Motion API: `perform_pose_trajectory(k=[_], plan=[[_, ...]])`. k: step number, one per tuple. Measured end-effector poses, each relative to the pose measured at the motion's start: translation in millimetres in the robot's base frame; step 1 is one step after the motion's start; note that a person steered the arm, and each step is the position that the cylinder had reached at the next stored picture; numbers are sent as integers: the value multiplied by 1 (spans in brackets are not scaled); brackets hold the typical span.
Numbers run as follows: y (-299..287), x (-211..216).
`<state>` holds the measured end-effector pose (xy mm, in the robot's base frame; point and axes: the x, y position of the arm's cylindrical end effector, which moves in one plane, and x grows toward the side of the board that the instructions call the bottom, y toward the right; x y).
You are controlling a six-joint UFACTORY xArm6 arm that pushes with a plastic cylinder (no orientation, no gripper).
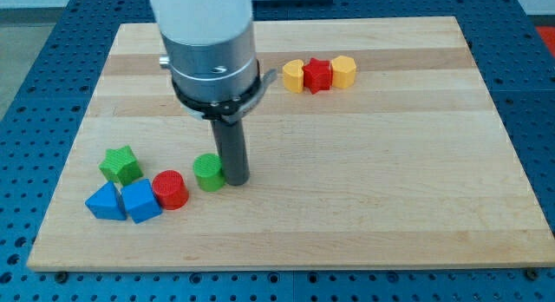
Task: Slide the green circle to top center
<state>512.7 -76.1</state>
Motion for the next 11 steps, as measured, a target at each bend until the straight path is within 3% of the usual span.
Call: perform_pose_trajectory(k=[4,6,9,11], plan=[[-38,-23],[-39,-72],[-180,-77],[-200,-47]])
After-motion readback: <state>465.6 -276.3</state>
